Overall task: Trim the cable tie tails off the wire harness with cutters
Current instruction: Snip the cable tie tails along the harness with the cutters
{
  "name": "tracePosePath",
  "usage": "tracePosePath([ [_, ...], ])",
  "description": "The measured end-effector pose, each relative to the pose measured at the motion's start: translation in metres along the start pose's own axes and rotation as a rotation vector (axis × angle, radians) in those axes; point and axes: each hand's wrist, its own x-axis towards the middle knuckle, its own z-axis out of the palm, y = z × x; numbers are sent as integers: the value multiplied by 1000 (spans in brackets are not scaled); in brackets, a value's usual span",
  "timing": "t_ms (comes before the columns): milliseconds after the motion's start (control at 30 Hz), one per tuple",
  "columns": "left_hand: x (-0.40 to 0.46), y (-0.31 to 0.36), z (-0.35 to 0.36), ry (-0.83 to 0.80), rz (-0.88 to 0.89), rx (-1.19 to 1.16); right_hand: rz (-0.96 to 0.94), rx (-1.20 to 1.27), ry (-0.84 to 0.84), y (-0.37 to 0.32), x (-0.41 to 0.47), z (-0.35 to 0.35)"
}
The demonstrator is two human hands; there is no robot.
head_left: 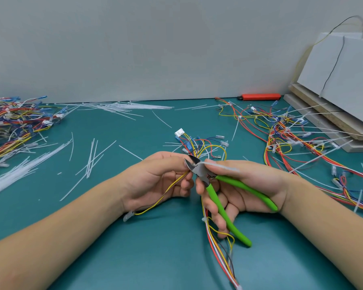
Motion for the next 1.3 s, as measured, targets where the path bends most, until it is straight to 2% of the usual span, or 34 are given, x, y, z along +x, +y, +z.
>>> tracePosePath([
  [533, 1, -3, -4, 76, -25, -137, -32, 13, 37, 1, 5, 4],
  [1100, 2, -3, -3, 92, -19, -78, -12, 18, 58, 1, 4, 4],
  [1300, 1, -4, -4, 46, -4, -87, -42, -20, 23, -1, 0, 8],
])
